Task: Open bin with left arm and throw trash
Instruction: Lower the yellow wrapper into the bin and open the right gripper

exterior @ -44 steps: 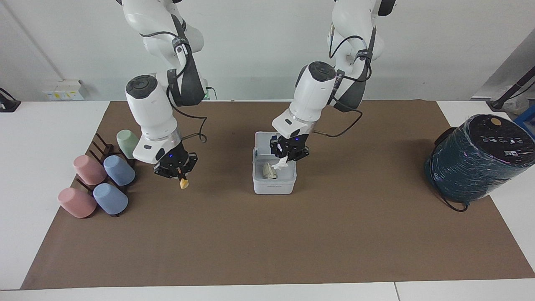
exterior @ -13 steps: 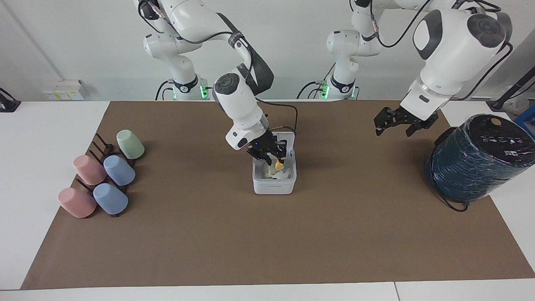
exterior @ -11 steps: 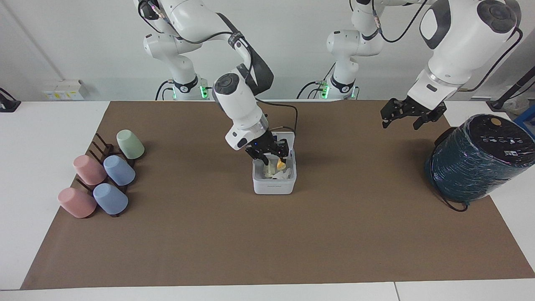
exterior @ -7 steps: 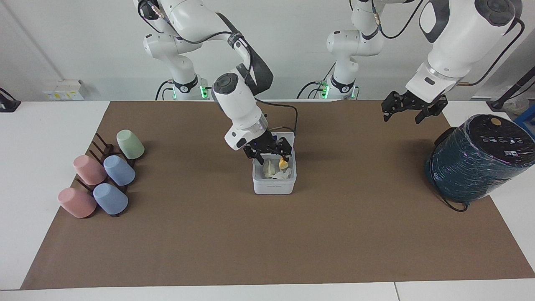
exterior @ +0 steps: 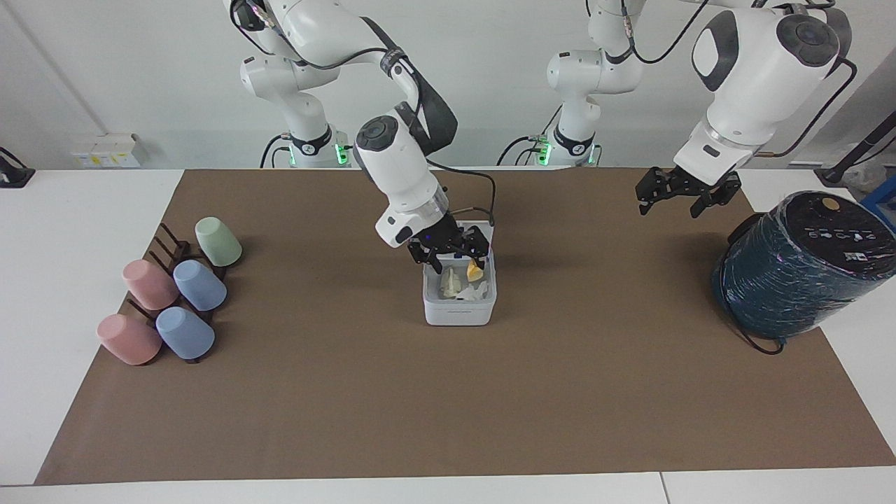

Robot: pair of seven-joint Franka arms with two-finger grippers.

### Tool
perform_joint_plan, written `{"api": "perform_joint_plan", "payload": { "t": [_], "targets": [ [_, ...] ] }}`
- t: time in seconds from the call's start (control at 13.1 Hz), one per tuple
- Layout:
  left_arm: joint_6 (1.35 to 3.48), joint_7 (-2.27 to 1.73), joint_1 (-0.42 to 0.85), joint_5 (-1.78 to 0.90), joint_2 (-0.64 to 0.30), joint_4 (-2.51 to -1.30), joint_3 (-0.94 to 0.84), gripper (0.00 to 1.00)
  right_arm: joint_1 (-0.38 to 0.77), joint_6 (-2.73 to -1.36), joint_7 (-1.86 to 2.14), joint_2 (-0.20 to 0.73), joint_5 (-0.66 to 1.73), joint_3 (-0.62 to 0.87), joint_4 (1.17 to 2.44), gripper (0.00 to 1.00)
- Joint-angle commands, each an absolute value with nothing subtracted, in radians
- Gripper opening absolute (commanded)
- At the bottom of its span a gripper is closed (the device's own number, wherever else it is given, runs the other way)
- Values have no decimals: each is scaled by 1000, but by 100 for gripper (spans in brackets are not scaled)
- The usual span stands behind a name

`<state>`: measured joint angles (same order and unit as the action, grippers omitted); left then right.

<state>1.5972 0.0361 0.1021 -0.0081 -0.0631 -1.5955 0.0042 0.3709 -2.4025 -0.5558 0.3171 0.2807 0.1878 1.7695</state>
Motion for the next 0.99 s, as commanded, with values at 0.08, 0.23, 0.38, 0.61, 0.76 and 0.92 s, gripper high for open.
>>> {"api": "perform_joint_plan", "payload": {
  "t": [0.08, 0.23, 0.38, 0.61, 0.76, 0.92],
  "targets": [
    [1635, 43, 92, 12, -14, -1661, -5, 100, 364, -2392, -548, 299, 181, 195, 1781, 100],
    [1646, 44, 83, 12, -15, -1657, -6, 100, 365, -2367, -505, 293, 160, 195, 1782, 100],
    [1663, 43, 81, 12, -31, -1620, -6, 100, 365, -2353, -500, 293, 156, 195, 1779, 100],
    [1660, 43, 72, 12, -31, -1611, -8, 100, 347, -2344, -499, 275, 22, 190, 1761, 100],
    [1661, 38, 58, 8, -32, -1609, -23, 100, 301, -2280, -494, 224, -59, 173, 1759, 100],
    [1666, 38, 28, 2, -32, -1608, -54, 100, 211, -2183, -416, 155, -77, 173, 1761, 100]
  ]
}}
